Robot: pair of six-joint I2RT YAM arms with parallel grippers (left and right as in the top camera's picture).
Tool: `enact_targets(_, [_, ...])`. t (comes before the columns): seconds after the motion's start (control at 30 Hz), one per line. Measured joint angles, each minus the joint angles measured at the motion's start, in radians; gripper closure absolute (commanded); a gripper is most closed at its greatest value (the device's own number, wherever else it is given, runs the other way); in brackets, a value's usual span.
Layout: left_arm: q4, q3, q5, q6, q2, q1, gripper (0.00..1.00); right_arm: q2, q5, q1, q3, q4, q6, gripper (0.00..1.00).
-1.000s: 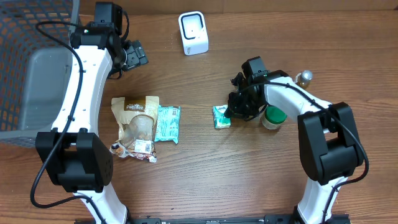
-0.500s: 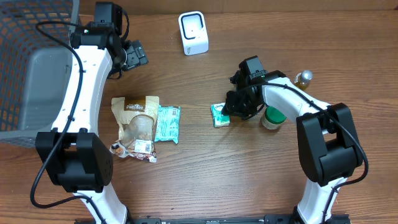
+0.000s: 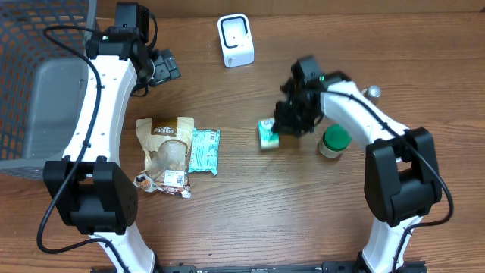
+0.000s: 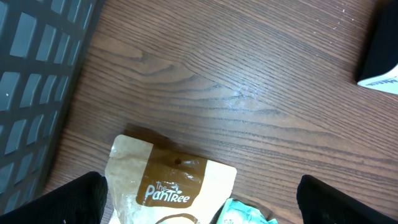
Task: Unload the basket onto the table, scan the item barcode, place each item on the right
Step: 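Lift the Kleenex pack and carry it up to the white scanner, then hold the Kleenex pack against the white scanner with the right gripper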
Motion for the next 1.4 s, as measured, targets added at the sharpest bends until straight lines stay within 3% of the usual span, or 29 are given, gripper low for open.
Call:
enact_targets(0.27, [0.000, 0.000, 0.000, 0.000, 0.000, 0.000, 0.00, 0.000, 0.248, 0.086, 0.446, -0.200, 0.003, 0.96])
enact_targets(0.43, [0.000, 0.000, 0.000, 0.000, 0.000, 0.000, 0.00, -0.003, 0.466, 0.168, 0.631, -0.163, -0.005, 0.96])
enact_targets(0.87, [0.001, 0.000, 0.000, 0.000, 0.000, 0.000, 0.00, 0.112, 0.948, 0.272, 0.648, 0.293, -0.185, 0.96])
enact_targets(1.1, [0.000, 0.000, 0.000, 0.000, 0.000, 0.000, 0.00, 0.273, 1.035, 0.272, 0.648, 0.492, -0.318, 0.96])
enact_targets(1.4, [0.000, 0.000, 0.000, 0.000, 0.000, 0.000, 0.00, 0.439, 1.059, 0.272, 0.647, 0.725, -0.636, 0.96])
